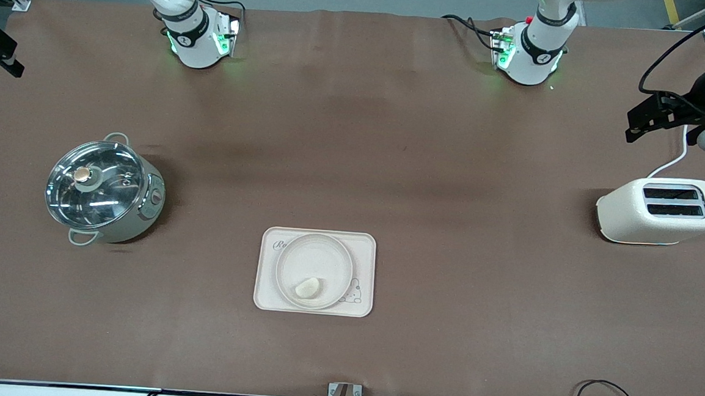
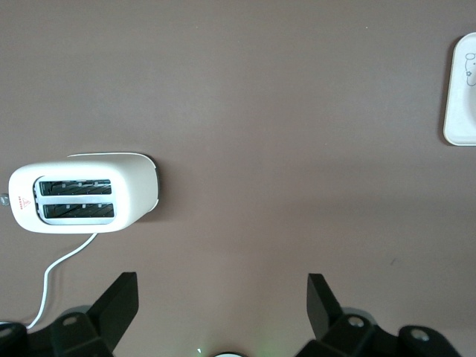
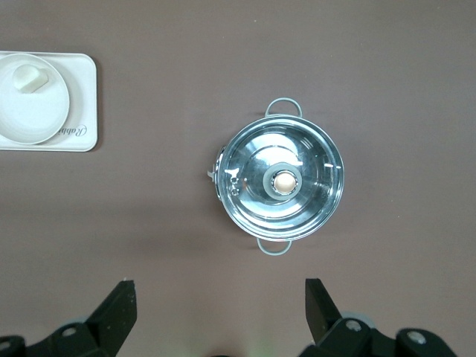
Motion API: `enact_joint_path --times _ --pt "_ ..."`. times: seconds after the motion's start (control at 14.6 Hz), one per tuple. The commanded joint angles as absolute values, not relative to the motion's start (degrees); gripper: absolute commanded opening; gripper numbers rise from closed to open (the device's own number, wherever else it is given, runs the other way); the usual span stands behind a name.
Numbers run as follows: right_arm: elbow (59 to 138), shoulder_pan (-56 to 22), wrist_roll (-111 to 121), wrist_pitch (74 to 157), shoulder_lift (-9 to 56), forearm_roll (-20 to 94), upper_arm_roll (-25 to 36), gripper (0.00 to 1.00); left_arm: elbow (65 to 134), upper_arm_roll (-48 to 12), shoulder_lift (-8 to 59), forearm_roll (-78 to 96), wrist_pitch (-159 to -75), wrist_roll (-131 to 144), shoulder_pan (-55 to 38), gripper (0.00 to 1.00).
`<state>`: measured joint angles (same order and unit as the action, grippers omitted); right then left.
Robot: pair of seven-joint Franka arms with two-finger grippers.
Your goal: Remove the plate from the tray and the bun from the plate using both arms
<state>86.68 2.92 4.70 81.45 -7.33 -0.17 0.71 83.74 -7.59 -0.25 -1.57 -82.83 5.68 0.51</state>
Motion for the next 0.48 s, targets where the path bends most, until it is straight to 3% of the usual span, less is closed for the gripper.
enact_joint_path --times 0.0,0.41 --pt "87.5 2.6 4.6 81.2 -8.0 -0.4 1.0 1.0 82.8 -7.7 0.0 -0.9 -82.7 6.2 0.7 1.0" --pt "87.9 2.7 4.6 81.0 -8.2 -0.4 1.1 1.0 82.4 -7.6 0.3 -1.1 -82.7 5.5 1.1 1.0"
